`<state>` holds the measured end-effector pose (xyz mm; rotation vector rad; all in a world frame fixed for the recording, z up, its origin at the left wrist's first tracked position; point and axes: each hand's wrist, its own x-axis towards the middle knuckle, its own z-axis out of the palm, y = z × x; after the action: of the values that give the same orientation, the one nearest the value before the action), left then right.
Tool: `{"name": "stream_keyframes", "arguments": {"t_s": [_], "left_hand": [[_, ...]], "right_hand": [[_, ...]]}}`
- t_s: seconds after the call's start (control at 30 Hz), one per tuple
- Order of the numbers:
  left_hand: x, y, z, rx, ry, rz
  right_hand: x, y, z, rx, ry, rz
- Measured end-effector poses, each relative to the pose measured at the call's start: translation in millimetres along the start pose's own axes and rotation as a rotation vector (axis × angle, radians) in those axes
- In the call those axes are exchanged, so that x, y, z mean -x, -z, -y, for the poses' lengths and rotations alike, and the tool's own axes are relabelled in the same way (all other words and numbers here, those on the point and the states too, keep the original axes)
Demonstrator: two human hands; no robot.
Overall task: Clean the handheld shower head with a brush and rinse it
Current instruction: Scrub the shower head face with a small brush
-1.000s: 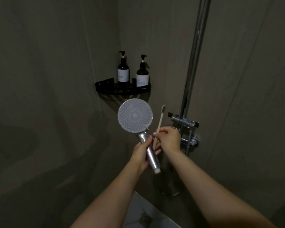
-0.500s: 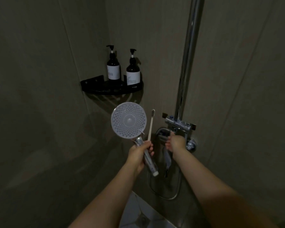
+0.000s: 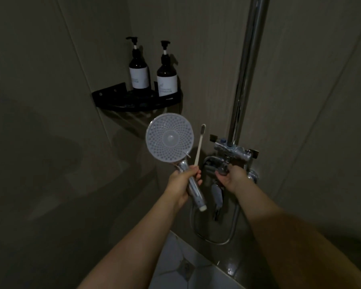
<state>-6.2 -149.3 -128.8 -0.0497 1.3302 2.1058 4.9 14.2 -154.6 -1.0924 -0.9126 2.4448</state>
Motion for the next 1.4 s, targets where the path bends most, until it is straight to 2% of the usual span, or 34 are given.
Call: {"name": "stream_keyframes", "arguments": {"t_s": [0.23, 0.37, 0.6, 0.83, 1.0, 1.23, 1.4], "left_hand": [[-4, 3, 7, -0.032, 0.009, 0.001], [-4, 8, 9, -0.038, -0.001, -0.007], [-10, 9, 10, -0.030, 0.011, -0.011], [-17, 6, 15, -0.022, -0.020, -0.011], [-18, 4, 18, -0.016, -0.010, -0.015], [-19, 1, 22, -0.023, -0.009, -0.010], [-20, 4, 20, -0.033, -0.010, -0.013]], "right_hand": [[-5, -1, -8, -0.271, -0.132, 0.124], [-11, 6, -13, -0.316, -0.160, 0.188], [-11, 9, -17, -0.371, -0.118, 0.195], [-24, 14, -6, -0.097, -0.171, 0.241], [-16, 10, -1, 0.086, -0.149, 0.208], [-8, -2, -5, 0.231, -0.073, 0.087], [-1, -6, -6, 0.248, -0.049, 0.050]]}}
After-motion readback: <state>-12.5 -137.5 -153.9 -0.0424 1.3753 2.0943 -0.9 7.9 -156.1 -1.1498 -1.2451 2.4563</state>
